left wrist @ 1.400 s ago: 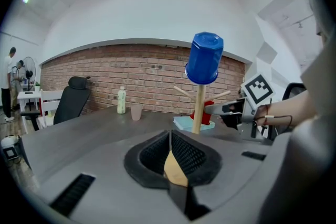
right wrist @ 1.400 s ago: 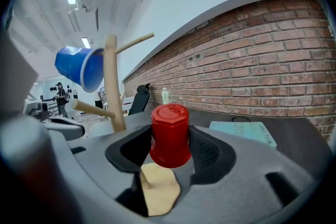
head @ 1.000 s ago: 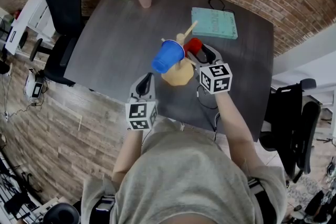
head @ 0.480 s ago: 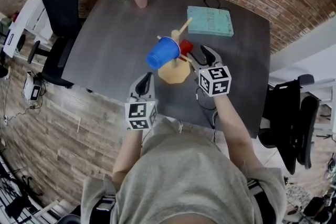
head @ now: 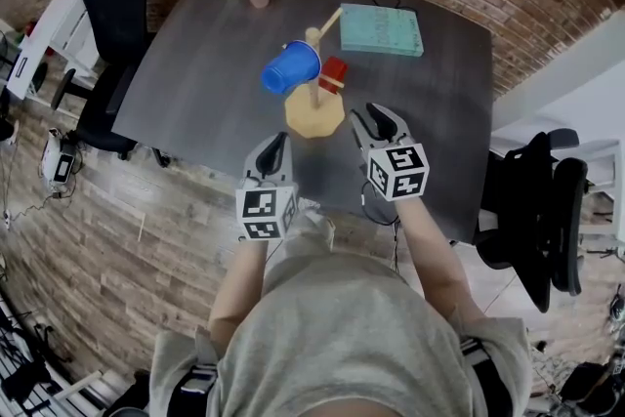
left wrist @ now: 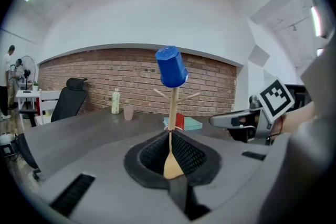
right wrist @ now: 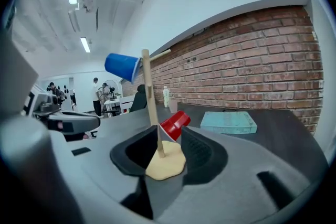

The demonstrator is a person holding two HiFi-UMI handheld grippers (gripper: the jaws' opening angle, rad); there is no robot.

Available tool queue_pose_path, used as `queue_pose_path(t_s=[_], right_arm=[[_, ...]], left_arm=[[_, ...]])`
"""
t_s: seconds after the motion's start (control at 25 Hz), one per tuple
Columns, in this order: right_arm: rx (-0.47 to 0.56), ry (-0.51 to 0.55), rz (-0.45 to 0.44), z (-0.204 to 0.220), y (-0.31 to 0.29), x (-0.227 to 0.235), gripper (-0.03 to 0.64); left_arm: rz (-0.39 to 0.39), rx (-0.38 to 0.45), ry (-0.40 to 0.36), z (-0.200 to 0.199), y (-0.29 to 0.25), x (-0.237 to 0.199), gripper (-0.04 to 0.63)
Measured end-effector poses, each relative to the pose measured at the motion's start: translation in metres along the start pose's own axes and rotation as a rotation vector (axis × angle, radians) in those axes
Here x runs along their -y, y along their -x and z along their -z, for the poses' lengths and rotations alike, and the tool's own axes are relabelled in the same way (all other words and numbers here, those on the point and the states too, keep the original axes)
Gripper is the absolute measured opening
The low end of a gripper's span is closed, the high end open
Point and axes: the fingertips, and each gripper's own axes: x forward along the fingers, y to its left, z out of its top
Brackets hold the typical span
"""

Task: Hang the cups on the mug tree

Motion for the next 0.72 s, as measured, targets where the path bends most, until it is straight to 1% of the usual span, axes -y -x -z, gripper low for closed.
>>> queue_pose_path(t_s=[0.32, 0.56, 0.72], right_arm=[[0.034, 0.012, 0.017, 0.004, 0.062, -0.026, 0.051], [0.058, 0.009, 0.031, 0.009, 0.106, -0.044, 0.011], [0.071, -0.001, 0.034, 0.014, 0.136, -0.056, 0.003]], left_arm=[[0.007, 0.016, -0.007, 0.006, 0.045, 0.033, 0.015], [0.023, 0.036, -0.013, 0.006, 0.076, 0.058, 0.015], [0.036, 0.048, -0.011, 0.007, 0.099, 0.075, 0.015]])
